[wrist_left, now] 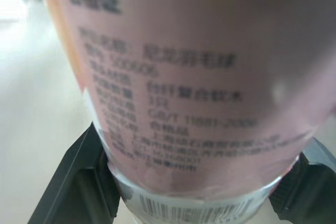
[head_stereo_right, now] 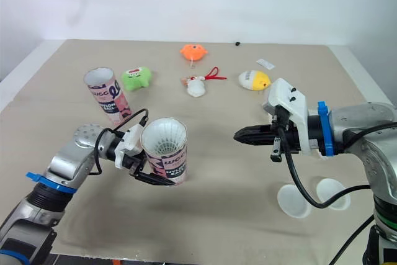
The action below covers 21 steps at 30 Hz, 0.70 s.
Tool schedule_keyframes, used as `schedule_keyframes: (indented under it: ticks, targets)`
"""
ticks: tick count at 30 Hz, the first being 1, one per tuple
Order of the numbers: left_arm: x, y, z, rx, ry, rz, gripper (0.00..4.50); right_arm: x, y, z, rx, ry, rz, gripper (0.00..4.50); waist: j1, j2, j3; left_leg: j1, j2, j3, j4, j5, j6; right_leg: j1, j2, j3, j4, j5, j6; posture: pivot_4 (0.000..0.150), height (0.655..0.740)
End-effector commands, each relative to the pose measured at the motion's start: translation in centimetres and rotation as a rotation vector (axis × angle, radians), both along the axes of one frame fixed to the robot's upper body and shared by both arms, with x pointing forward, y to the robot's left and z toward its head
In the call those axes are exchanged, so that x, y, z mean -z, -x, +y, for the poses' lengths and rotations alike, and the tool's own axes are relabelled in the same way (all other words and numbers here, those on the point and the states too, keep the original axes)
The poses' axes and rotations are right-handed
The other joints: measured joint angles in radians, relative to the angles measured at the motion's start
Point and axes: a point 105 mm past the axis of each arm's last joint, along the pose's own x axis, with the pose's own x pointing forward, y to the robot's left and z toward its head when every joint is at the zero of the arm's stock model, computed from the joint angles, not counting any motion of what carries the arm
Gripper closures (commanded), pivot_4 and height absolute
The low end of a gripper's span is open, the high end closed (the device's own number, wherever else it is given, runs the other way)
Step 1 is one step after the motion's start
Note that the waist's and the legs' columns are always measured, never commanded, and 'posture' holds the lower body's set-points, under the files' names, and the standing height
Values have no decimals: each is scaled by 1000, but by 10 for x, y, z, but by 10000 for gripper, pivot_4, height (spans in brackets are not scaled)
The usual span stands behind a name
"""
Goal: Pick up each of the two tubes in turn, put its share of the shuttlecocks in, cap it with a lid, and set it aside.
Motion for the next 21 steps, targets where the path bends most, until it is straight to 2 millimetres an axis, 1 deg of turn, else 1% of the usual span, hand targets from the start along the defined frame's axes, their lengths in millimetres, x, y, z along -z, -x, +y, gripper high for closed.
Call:
schedule_keyframes:
  ticks: [1, 3, 5, 6, 8, 11, 14, 17, 18, 19, 20, 21]
  targets:
    - [11, -7, -9, 7, 19, -45, 15690, -2, 15, -22, 118, 63, -15, 44496, 1, -1, 0, 1, 1, 0, 0, 0, 0, 1, 0, 0, 0, 0, 0, 1500, 7400]
    - [18, -11, -16, 10, 26, -51, 15690, 0, 20, -36, 186, 94, -1, 44496, 0, -1, 1, 2, 0, 0, 0, 1, 1, 2, 1, 0, 0, 0, 0, 1500, 7400]
    - [22, -6, -23, 41, 31, -26, 15690, 4, 25, -50, 241, 134, 5, 44496, 1, -1, 1, 2, 0, 1, 0, 3, 2, 2, 1, 2, -1, 1, 2, 1500, 7400]
    - [29, -1, -22, 79, -7, -1, 15690, 6, 28, -56, 272, 154, 15, 44496, 0, -1, 1, 2, 0, 1, 0, 4, 2, 2, 1, 2, -1, 2, 2, 1500, 7400]
    - [36, 0, -18, 112, -73, 37, 15690, 9, 32, -68, 327, 171, 35, 44496, 0, -2, 1, 2, 0, 2, 0, 5, 1, 2, 1, 4, -1, 2, 3, 1500, 7400]
    - [35, -6, -15, 106, -101, 27, 15690, 10, 36, -85, 386, 191, 27, 44496, -2, -2, 1, 2, 1, 4, 0, 5, 1, 1, 4, 6, -1, 3, 4, 1500, 7400]
    - [32, -11, -16, 82, -88, 18, 15690, 16, 37, -110, 469, 221, 30, 36126, -1, -2, 1, 2, 1, 4, 0, 6, 2, 2, 5, 6, -1, 0, 9, 1500, 7400]
    - [34, -8, -17, 80, -72, 35, 15690, 26, 43, -127, 500, 266, 55, 21762, -2, -2, 2, 2, 1, 5, 0, 6, 1, 2, 4, 8, -2, 1, 11, 1500, 7400]
    - [36, -5, -17, 79, -65, 42, 15690, 28, 46, -131, 502, 277, 68, 15303, -2, -2, 1, 2, 1, 6, 0, 6, 1, 2, 4, 9, -2, 1, 11, 1500, 7400]
    - [40, -4, -16, 68, -53, 54, 15690, 30, 45, -135, 507, 289, 78, 13241, -2, -2, 1, 3, 1, 6, 0, 6, 1, 2, 4, 10, -2, 1, 11, 1500, 7400]
    - [44, -2, -15, 56, -44, 58, 15690, 31, 45, -138, 517, 295, 85, 13241, -4, -2, 1, 3, 1, 7, 0, 6, 1, 2, 4, 11, -2, 2, 11, 1500, 7400]
    - [48, -1, -15, 37, -33, 60, 15690, 33, 45, -140, 519, 294, 99, 6053, -4, -2, 1, 4, 1, 8, 0, 6, 1, 2, 4, 12, -2, 2, 11, 1500, 7400]
